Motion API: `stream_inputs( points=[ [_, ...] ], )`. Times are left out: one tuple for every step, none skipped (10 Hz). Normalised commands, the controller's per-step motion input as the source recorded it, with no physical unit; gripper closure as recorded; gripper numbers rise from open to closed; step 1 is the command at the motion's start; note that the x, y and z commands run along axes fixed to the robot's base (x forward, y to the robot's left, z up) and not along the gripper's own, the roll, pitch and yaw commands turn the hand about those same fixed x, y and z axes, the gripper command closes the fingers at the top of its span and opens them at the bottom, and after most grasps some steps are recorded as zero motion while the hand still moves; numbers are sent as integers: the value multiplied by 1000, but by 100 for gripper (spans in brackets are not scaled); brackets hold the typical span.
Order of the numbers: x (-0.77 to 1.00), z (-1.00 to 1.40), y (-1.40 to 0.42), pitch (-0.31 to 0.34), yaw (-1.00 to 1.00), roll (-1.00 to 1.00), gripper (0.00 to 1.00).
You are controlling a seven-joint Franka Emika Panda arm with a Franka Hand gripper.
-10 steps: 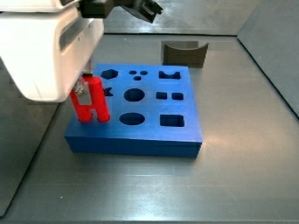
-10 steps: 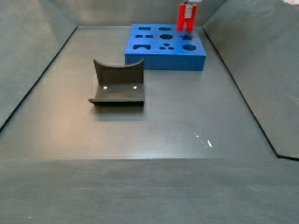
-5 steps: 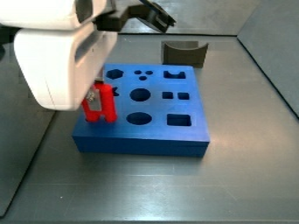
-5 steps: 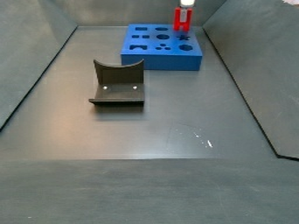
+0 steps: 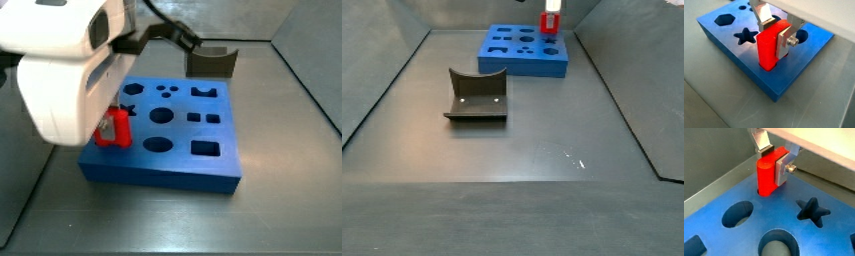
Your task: Insert the square-circle object.
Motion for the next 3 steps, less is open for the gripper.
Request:
stream_inputs(
  points=[
    [46, -446, 0, 63, -109, 0, 100],
    [0, 0, 37, 0, -3, -50, 100],
    [0, 0, 0, 0, 0, 0, 100]
  ],
)
